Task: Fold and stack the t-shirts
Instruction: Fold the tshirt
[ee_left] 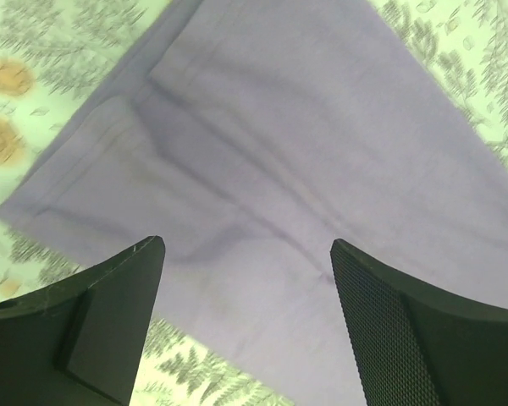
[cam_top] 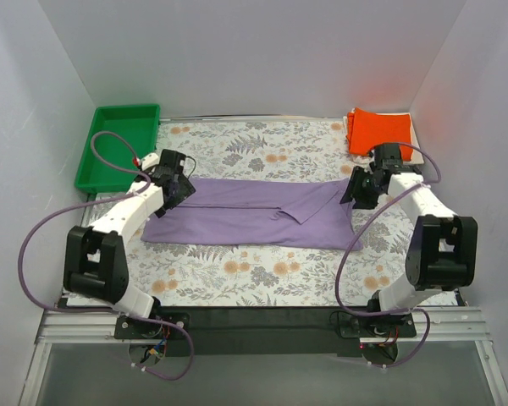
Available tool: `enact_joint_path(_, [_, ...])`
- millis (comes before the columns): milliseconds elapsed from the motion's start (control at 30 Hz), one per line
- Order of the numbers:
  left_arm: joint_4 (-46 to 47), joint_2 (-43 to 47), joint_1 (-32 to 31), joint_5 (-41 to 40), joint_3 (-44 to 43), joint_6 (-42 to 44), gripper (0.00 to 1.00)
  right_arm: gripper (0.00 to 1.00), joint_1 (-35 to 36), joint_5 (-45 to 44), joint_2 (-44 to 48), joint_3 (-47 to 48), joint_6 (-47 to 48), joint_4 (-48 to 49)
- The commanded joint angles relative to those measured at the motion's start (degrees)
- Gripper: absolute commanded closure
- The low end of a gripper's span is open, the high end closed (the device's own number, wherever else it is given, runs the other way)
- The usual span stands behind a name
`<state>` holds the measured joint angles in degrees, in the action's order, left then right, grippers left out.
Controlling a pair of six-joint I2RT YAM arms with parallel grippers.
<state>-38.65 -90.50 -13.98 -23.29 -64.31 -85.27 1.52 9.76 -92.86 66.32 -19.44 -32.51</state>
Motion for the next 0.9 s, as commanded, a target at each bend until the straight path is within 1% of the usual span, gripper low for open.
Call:
enact_joint_path(0, [-3.44, 8.73, 0.79, -0.36, 6.89, -0.15, 0.26, 0.55, -2.91, -0.27, 6.54, -7.84, 1.86, -0.97])
enact_joint_path(100, [-4.32, 12.96, 2.64, 0.44, 11.39, -1.12, 0.25, 0.53, -5.91, 2.1, 11.64, -13.04, 2.65, -1.15])
enact_joint_path(133, [-4.41, 13.76, 3.34, 0.61, 14.19, -1.3, 0.24, 0.52, -7.65, 2.98, 13.91, -16.02, 2.83, -1.06])
enact_joint_path(233, [-3.37, 15.61, 6.06, 2.28, 18.33, -1.39, 0.24, 0.5, -10.47, 6.84, 17.17, -21.04, 3.18, -1.06])
enact_joint_path(367, [-1.96, 14.92, 9.57, 2.98, 20.37, -1.04, 0.24, 0.48, -12.15, 9.4, 19.64, -24.57, 3.1, -1.41])
enact_joint_path(433, [-1.08, 13.87, 10.37, 2.99, 20.98, -0.77, 0.24, 0.48, -12.85, 8.88, 20.78, -25.8, 3.09, -1.59])
enact_joint_path(633, [1.21, 11.14, 11.25, 4.22, 22.56, -0.77, 0.24, 0.48, -13.82, 9.23, 20.79, -29.32, 3.18, -0.36])
enact_joint_path(867, [2.44, 9.99, 12.04, 3.16, 23.97, -0.86, 0.24, 0.49, -14.18, 10.89, 19.38, -30.81, 2.66, 3.42])
